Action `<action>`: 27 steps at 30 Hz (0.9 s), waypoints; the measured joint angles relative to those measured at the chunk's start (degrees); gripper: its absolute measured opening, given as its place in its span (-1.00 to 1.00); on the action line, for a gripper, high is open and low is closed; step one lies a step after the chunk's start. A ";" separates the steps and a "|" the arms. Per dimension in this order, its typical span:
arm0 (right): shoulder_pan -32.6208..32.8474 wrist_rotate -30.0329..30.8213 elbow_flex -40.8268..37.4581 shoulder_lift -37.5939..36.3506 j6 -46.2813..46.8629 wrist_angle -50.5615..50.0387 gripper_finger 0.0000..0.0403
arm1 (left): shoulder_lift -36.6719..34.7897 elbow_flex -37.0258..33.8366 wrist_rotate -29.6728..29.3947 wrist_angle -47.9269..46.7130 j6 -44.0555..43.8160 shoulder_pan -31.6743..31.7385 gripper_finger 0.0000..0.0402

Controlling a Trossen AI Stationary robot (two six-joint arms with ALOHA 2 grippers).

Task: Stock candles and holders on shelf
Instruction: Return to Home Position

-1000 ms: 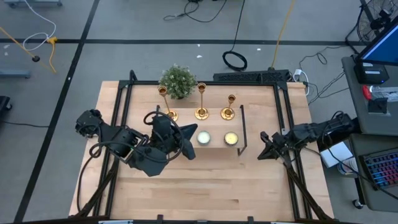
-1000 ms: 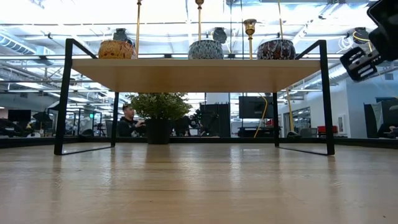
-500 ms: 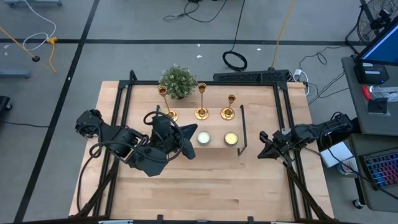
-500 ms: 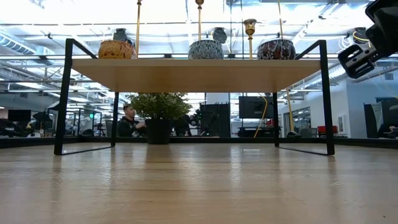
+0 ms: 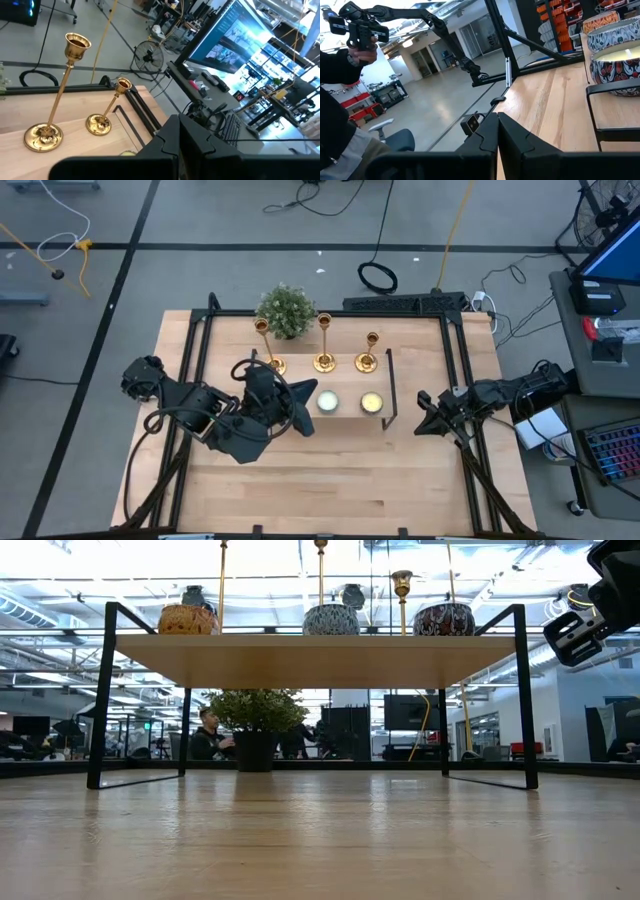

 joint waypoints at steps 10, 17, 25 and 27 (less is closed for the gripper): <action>0.00 0.00 -0.02 0.00 0.02 -0.04 -1.00 | 0.00 0.00 0.89 -0.80 4.48 0.00 -0.99; 0.00 0.02 -0.02 0.00 0.02 -0.02 -0.96 | 0.00 -0.03 3.39 -5.85 -1.33 -1.22 -0.99; 0.00 0.02 -0.07 0.02 0.02 -0.02 -0.97 | -0.01 -2.47 -1.38 -9.12 -7.03 -5.51 -0.99; 0.00 0.02 -0.07 0.02 0.02 -0.02 -0.96 | -0.07 -2.47 -1.99 -11.16 -9.23 -6.48 -0.99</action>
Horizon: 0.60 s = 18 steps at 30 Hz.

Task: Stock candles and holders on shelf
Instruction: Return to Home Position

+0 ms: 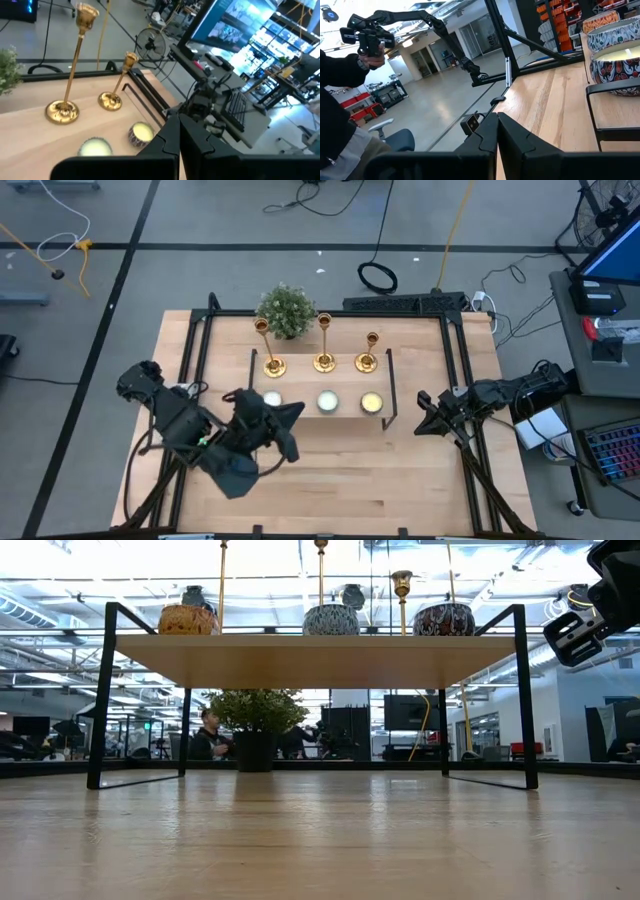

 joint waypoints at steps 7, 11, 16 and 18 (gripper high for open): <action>0.00 0.00 0.00 0.00 0.00 0.00 -0.96 | 0.00 -0.02 -0.20 -7.70 -7.18 -2.90 -1.00; 0.00 0.00 0.00 0.00 0.00 0.00 -0.96 | 0.00 -0.03 -0.23 -13.10 -11.16 -4.50 -1.00; 0.00 0.00 0.00 0.00 0.00 0.00 -0.96 | 0.00 -0.04 -0.26 -22.95 -19.63 -6.26 -1.00; 0.00 0.00 0.00 0.00 0.00 0.00 -0.96 | 0.00 -0.04 -0.26 -26.84 -23.06 -7.27 -1.00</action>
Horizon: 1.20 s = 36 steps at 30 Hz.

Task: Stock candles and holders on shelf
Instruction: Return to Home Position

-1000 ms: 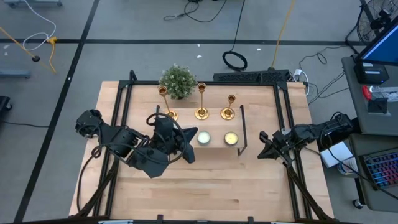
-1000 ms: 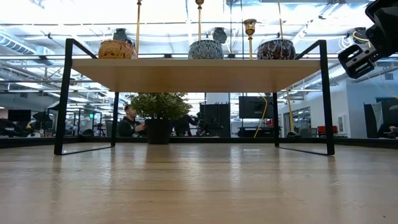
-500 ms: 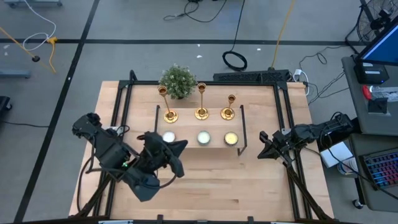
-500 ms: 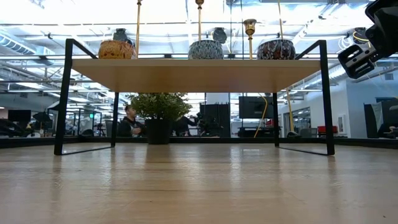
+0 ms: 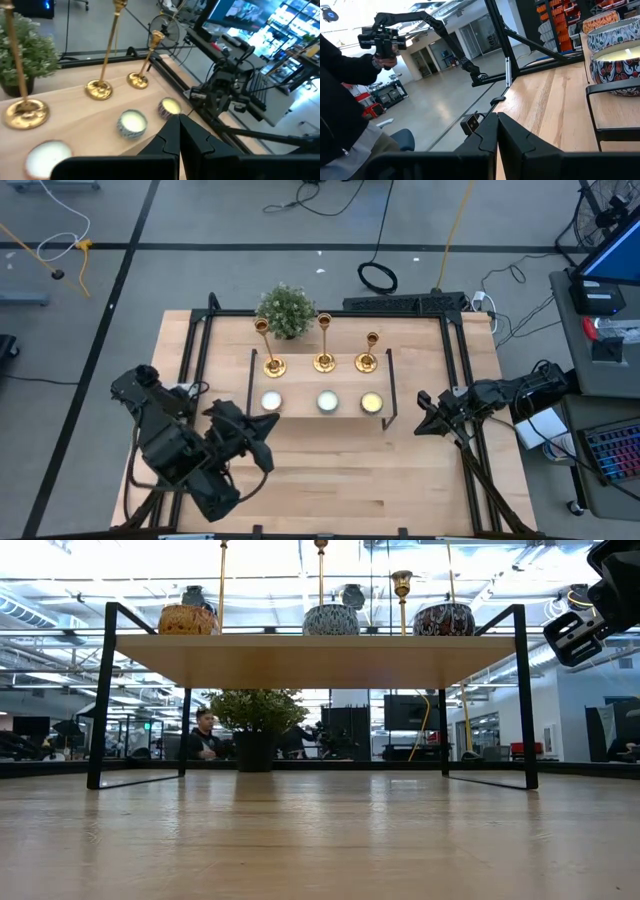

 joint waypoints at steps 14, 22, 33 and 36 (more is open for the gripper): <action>0.00 0.02 0.00 0.00 -0.04 0.01 -0.96 | -1.64 -12.00 -2.42 -5.52 -21.27 -7.57 -1.00; 0.00 0.02 0.00 0.00 -0.14 0.02 -0.96 | -1.68 -24.38 -7.06 1.57 -36.13 -10.89 -1.00; 0.00 0.17 0.00 0.00 -0.20 0.02 -0.96 | -2.22 -38.02 -9.40 18.77 -36.13 -7.64 -1.00; 0.00 0.20 0.00 0.00 -0.22 0.02 -0.96 | -3.18 -39.44 -12.85 20.91 -35.08 -6.94 -1.00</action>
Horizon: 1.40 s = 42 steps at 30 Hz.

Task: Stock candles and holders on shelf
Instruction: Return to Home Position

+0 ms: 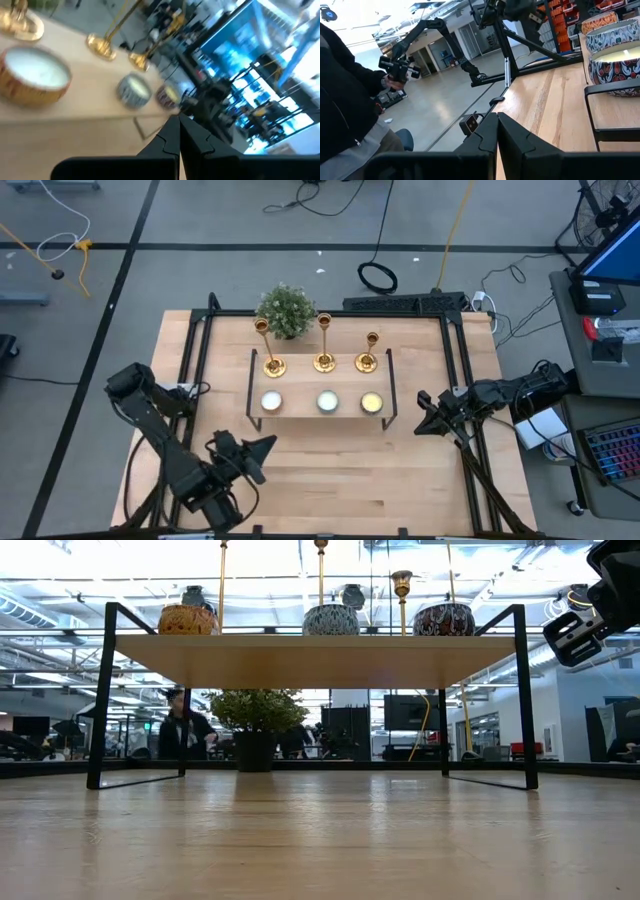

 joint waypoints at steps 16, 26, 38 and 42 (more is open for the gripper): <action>0.02 4.05 0.00 0.00 -1.33 -0.24 -0.96 | -8.67 -3.60 -10.04 -6.83 0.92 -1.32 -1.00; 0.01 8.88 0.00 0.00 -1.32 -0.39 -0.96 | -11.87 -16.42 -5.80 7.72 -0.35 -1.50 -1.00; 0.02 8.90 0.00 0.00 -1.31 -0.30 -0.96 | -14.12 -17.78 -7.96 26.83 16.03 -2.10 -1.00; 0.01 8.91 0.00 -0.01 -1.31 -0.35 -0.96 | -16.55 -14.67 1.80 45.32 41.84 0.78 -1.00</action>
